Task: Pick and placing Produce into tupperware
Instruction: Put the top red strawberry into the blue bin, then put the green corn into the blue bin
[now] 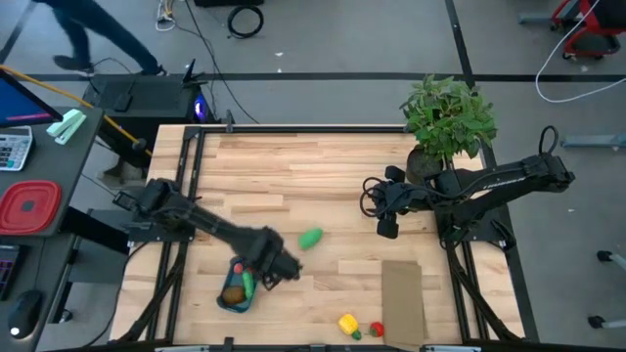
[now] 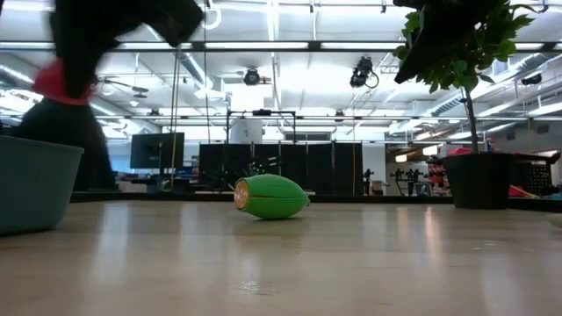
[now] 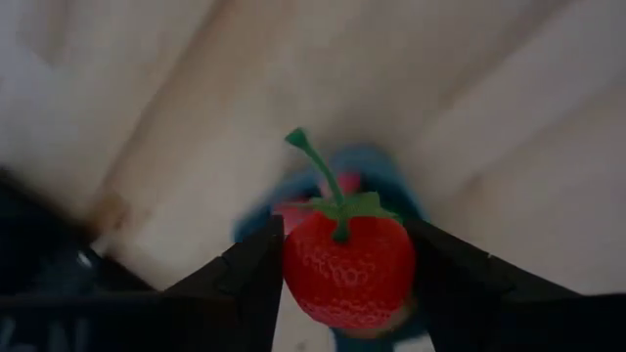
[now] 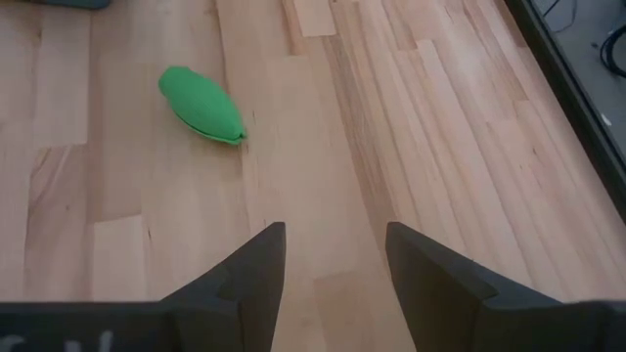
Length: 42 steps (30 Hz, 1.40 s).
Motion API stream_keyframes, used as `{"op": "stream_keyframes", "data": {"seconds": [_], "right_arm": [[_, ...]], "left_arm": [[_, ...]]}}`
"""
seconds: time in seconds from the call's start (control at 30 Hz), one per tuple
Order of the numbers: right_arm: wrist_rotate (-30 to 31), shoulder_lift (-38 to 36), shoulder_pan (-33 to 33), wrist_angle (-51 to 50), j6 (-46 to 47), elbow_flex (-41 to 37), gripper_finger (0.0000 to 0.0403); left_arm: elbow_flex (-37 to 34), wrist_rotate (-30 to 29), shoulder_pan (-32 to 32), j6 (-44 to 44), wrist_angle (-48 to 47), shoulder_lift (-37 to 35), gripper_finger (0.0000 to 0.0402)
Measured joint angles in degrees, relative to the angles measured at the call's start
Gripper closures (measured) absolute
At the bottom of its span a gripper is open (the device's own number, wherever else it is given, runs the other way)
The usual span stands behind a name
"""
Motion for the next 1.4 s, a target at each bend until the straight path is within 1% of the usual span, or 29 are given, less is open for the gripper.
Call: {"op": "stream_keyframes", "data": {"seconds": [0.07, 0.23, 0.37, 0.5, 0.67, 0.83, 0.97, 1.03, 1.13, 1.23, 1.33, 1.4], "right_arm": [[0.0, 0.0, 0.0, 0.01, 0.18, 0.0, 0.0215], [0.0, 0.0, 0.0, 0.0, 0.97, -0.01, 0.0215], [-0.01, 0.0, 0.0, 0.0, 1.31, 0.0, 0.0215], [-0.02, 0.0, 0.0, 0.0, 2.91, 0.01, 0.0215], [-0.02, -0.02, 0.0, -0.02, 3.31, -0.01, 0.0215], [-0.01, 0.0, 0.0, 0.0, 3.3, 0.0, 0.0215], [-0.55, 0.0, 0.0, 0.08, 2.53, -0.01, 0.0215], [-1.41, 0.0, 0.0, 0.89, 1.68, -0.01, 0.0215], [-3.0, 0.12, 0.0, 2.47, -1.38, -0.01, 0.0215], [-4.69, 0.49, -0.04, 5.48, -4.08, -0.01, 0.0215], [-6.19, 1.17, -0.05, 8.41, -5.98, -0.01, 0.0214], [-7.54, 1.83, -0.14, 10.35, -6.89, -0.01, 0.0209]], "left_arm": [[-0.63, 1.89, -2.49, -3.61, 0.6, 0.0, 0.02], [-3.65, 2.33, -8.15, -14.7, 4.27, 0.0, 0.0204], [-7.09, 2.29, -10.76, -19.15, 8.66, 0.0, 0.0201], [-11.42, 2.08, -11.5, -18.38, 12.16, 0.0, 0.0183], [-16.2, 2.1, -10.91, -13.94, 17.24, -0.26, 0.0177], [-16.04, 2.24, -9.92, -11.88, 16.32, -0.21, 0.0174], [-14.3, 1.3, -9.03, -6.1, 15.61, 0.04, 0.0173], [-13.04, 1.26, -8.38, -3.74, 14.61, 0.04, 0.0173], [-11.04, 1.32, -6.96, -1.97, 9.98, 0.04, 0.0173], [-7.85, 0.55, -5.32, -2.27, 1.82, 0.07, 0.0173], [-3.27, -4.8, -4.35, -2.82, -7.28, 0.07, 0.0177], [0.58, -9.03, -3.7, -2.83, -11.22, -0.08, 0.0181]]}}
